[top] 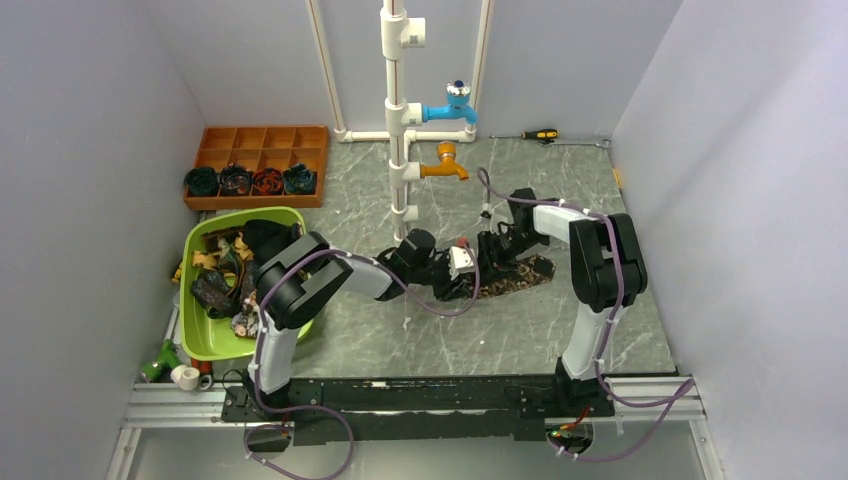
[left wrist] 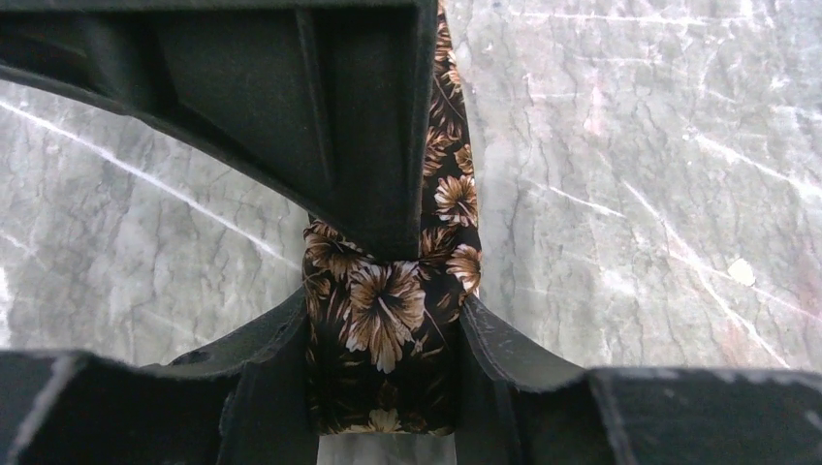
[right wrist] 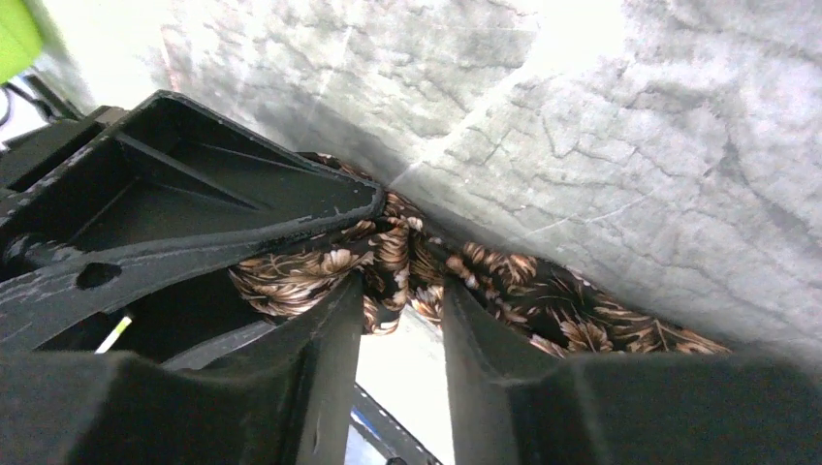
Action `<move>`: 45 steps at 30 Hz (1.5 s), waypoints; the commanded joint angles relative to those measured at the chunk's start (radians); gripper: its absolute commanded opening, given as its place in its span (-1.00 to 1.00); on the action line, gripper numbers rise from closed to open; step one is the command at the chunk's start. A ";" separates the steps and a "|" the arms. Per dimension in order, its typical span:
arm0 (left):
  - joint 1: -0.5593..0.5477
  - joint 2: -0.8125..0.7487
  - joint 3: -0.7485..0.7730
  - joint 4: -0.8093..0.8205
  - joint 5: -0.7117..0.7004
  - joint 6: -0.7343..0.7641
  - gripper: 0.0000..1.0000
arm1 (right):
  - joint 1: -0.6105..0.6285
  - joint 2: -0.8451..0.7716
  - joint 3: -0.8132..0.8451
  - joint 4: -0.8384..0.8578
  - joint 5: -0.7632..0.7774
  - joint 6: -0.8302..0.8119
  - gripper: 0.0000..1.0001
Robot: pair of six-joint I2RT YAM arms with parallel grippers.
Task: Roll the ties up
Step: Roll the tie at the center of the board.
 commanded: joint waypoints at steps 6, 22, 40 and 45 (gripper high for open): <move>-0.006 -0.064 -0.057 -0.319 -0.105 0.086 -0.69 | -0.079 -0.198 -0.069 0.051 -0.116 -0.072 0.41; -0.025 -0.027 -0.005 -0.419 -0.162 0.094 -0.53 | 0.020 -0.150 -0.166 0.291 -0.223 0.131 -0.11; -0.022 -0.058 -0.004 -0.271 -0.099 0.085 0.30 | -0.014 -0.027 -0.131 0.154 0.030 0.014 -1.00; -0.022 -0.032 0.052 -0.191 -0.045 0.089 0.36 | -0.049 0.004 -0.101 0.114 0.092 0.003 -1.00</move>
